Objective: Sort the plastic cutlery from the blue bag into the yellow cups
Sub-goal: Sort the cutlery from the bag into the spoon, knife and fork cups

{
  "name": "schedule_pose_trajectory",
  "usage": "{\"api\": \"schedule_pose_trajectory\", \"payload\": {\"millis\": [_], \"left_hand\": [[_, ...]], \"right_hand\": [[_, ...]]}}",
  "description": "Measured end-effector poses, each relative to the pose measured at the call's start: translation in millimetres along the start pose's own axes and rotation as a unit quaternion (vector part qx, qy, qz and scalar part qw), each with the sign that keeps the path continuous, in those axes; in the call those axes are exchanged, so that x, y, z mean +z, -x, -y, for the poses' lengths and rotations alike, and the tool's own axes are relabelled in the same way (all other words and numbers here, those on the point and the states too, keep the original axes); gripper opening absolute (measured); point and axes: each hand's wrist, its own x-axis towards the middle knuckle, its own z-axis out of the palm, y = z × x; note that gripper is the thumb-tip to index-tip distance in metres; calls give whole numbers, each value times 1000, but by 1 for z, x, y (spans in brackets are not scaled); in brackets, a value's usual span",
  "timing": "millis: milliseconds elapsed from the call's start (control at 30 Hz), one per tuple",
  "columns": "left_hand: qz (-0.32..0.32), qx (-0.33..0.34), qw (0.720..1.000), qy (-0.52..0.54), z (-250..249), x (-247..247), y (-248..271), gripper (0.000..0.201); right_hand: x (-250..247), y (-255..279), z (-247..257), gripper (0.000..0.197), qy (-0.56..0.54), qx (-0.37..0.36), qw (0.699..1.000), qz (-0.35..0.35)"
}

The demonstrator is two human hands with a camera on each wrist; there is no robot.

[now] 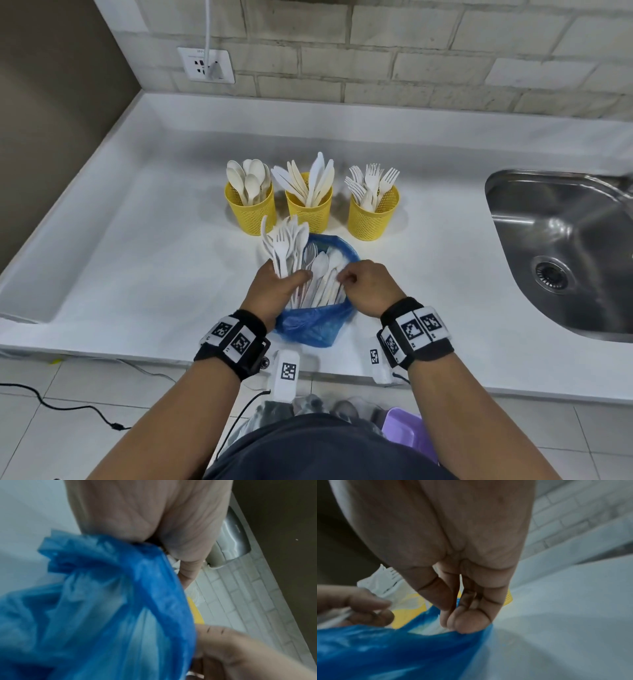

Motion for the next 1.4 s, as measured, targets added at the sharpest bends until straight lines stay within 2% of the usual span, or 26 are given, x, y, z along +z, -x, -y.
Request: {"api": "schedule_pose_trajectory", "payload": {"millis": [67,133,233,367,467,567,667,800,900,1033,1167,1267,1333,1400], "left_hand": [[-15,-15,1000,19,2,-3,-1,29],[-25,-16,999,15,3,-6,-1,28],[-48,-25,998,-31,6,-6,-2,12],[-58,-24,992,-111,10,-5,-4,12],[-67,-24,983,-169,9,-4,-2,13],[-76,-29,980,-182,7,-5,-2,9],[-102,-49,981,-159,7,-12,-3,10],[-124,-57,977,-162,8,-18,-5,13],[-106,-58,971,-205,8,-17,-9,18],[-80,-34,960,-266,5,-14,-14,33],[-81,-25,947,-310,2,-11,-18,34],[-91,-17,938,-333,0,-11,-19,31],[-92,-10,936,-338,-1,-12,-18,30],[-93,5,936,-340,-2,-12,-15,28]], "right_hand": [[0,2,-4,27,21,12,1000,-11],[-3,1,-3,24,-15,17,998,-51],[-5,-6,2,23,-42,14,996,-78],[-2,-17,7,40,27,-29,999,-24],[-1,-24,5,51,81,-18,996,21],[2,-25,-8,53,61,-6,998,11],[5,-24,-19,49,30,2,999,-12],[10,-20,-20,46,9,-22,999,-35],[11,-16,-16,41,-5,-35,997,-62],[18,-9,-16,27,-5,-47,997,-60],[25,-3,-18,22,7,-48,997,-67],[25,2,-21,17,15,-36,996,-76],[23,5,-23,4,41,-6,997,-71],[22,7,-24,14,65,16,996,-57]]}}
